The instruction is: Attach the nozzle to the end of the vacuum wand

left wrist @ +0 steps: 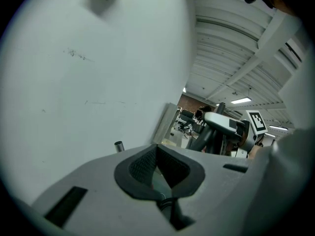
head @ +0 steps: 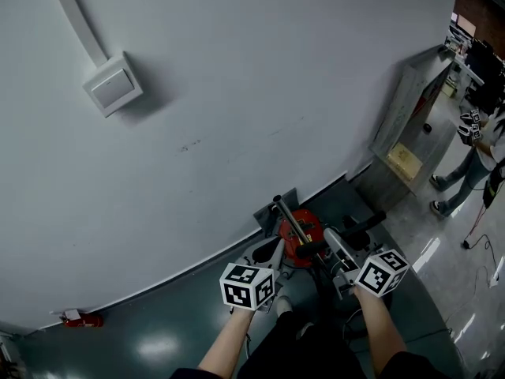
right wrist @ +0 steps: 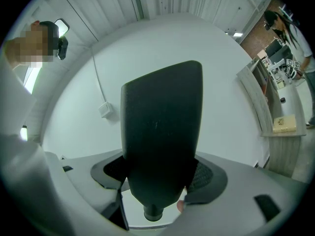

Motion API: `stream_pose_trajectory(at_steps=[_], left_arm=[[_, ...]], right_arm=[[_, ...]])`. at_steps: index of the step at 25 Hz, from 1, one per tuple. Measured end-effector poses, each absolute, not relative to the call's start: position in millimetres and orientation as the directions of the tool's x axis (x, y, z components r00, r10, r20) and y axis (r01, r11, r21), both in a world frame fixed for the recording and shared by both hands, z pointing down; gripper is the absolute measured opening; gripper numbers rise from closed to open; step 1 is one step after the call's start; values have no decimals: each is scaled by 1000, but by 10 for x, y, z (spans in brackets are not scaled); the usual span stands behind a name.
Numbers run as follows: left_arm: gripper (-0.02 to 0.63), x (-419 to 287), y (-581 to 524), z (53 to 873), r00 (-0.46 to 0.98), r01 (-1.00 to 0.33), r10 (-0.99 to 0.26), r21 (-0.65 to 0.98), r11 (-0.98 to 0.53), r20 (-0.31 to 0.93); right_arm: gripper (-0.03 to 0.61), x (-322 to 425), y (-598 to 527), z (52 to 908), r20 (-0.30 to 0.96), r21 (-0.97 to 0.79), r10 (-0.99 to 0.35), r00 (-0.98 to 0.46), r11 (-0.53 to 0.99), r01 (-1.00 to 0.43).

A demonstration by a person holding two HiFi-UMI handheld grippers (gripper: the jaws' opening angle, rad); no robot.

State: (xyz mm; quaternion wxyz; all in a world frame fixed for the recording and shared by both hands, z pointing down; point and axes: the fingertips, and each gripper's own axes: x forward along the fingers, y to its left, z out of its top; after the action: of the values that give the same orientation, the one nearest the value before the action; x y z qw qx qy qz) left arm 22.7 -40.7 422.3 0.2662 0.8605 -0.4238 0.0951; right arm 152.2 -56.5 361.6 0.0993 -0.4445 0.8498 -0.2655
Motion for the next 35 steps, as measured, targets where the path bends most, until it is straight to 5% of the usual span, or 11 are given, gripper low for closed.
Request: stream_pose_trajectory(at_steps=[35], left_arm=[[5, 181, -1404, 4906, 489, -858, -725, 417, -300, 486]], right_arm=[[341, 1508, -2087, 3789, 57, -580, -716, -695, 543, -607]])
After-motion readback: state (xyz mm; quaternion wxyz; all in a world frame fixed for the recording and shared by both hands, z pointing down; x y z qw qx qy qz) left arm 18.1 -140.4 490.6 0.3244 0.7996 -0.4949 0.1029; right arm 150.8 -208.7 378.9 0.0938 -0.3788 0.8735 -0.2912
